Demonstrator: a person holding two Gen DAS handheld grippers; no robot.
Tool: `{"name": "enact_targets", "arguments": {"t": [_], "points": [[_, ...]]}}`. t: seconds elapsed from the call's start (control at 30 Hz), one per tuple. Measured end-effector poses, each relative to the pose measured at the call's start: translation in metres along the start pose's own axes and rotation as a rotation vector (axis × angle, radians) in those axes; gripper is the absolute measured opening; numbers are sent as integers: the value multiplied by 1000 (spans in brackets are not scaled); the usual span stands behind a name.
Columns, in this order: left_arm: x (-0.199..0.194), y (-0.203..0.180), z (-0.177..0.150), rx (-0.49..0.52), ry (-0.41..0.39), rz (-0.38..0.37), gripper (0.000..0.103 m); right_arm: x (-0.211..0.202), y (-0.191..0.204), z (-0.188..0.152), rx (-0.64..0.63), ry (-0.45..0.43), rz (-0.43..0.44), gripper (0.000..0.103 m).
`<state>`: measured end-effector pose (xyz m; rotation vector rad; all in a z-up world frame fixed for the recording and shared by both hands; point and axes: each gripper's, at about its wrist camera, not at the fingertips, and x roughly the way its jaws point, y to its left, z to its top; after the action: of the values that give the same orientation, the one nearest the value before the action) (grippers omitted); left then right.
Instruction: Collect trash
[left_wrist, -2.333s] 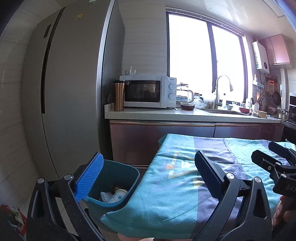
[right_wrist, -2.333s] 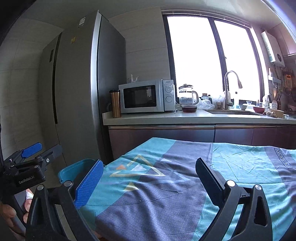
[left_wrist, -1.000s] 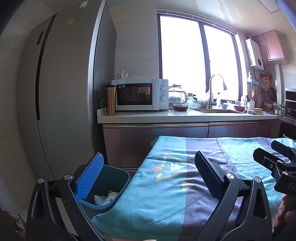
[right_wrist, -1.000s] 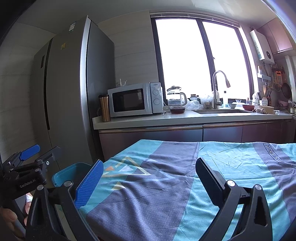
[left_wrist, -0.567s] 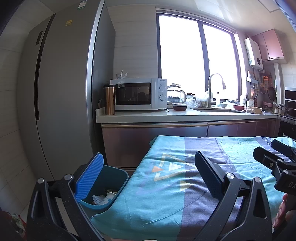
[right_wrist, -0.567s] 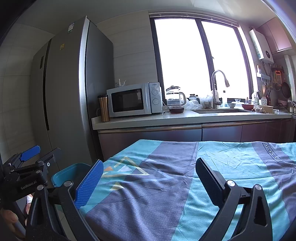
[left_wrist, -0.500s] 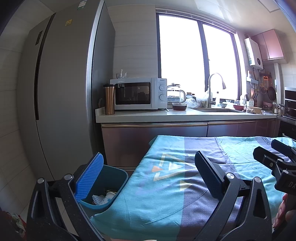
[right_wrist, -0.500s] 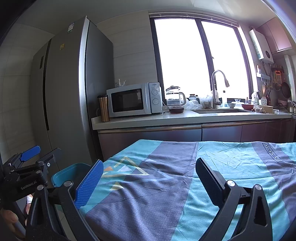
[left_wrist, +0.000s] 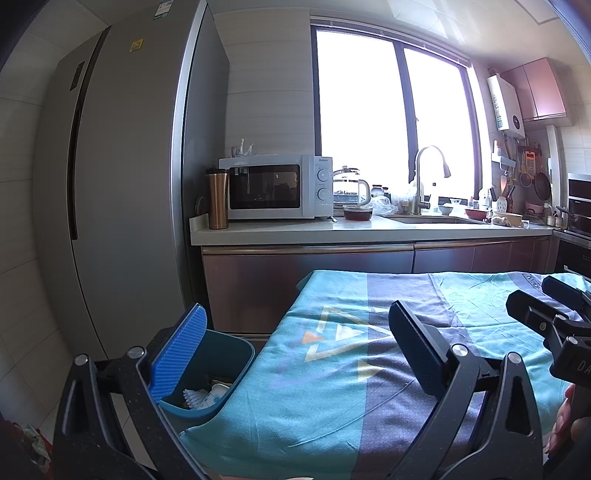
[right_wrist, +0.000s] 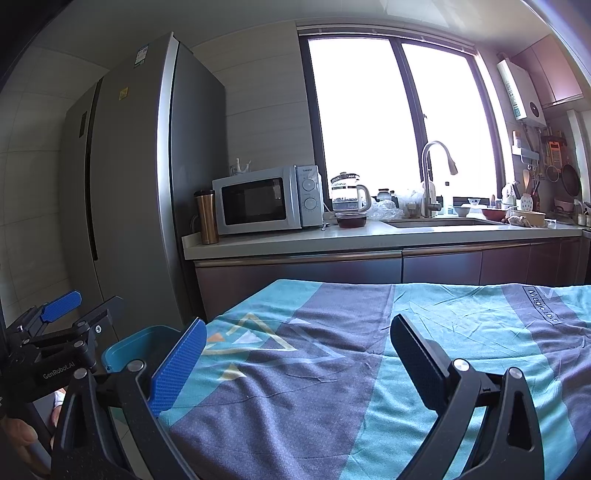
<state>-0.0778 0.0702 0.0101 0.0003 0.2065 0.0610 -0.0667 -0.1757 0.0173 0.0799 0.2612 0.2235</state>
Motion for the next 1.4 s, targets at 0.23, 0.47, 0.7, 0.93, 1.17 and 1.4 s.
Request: {"name": "enact_targets", "arguments": {"t": [0.23,0.47,0.7,0.93,1.17,1.4], "points": [[2,-2,0,4,4,-3,97,0,0,0,-3,-2,-2,97],[4,-3,1,4,5,-5,97,0,0,0,-1,-3,-1,97],[4,-3,1,5,5,-5,97,0,1,-1,1,0,-2,97],[6,-3,2,3,5,-5,97,-1,2,-1,1,-1,-4,97],[6,-3,1,4,7,-3,97,-1,2,-1,2,-2,-5,97],[7,-3,0,5,10,-3,97,-1,2,-3,5,0,-4,97]]}}
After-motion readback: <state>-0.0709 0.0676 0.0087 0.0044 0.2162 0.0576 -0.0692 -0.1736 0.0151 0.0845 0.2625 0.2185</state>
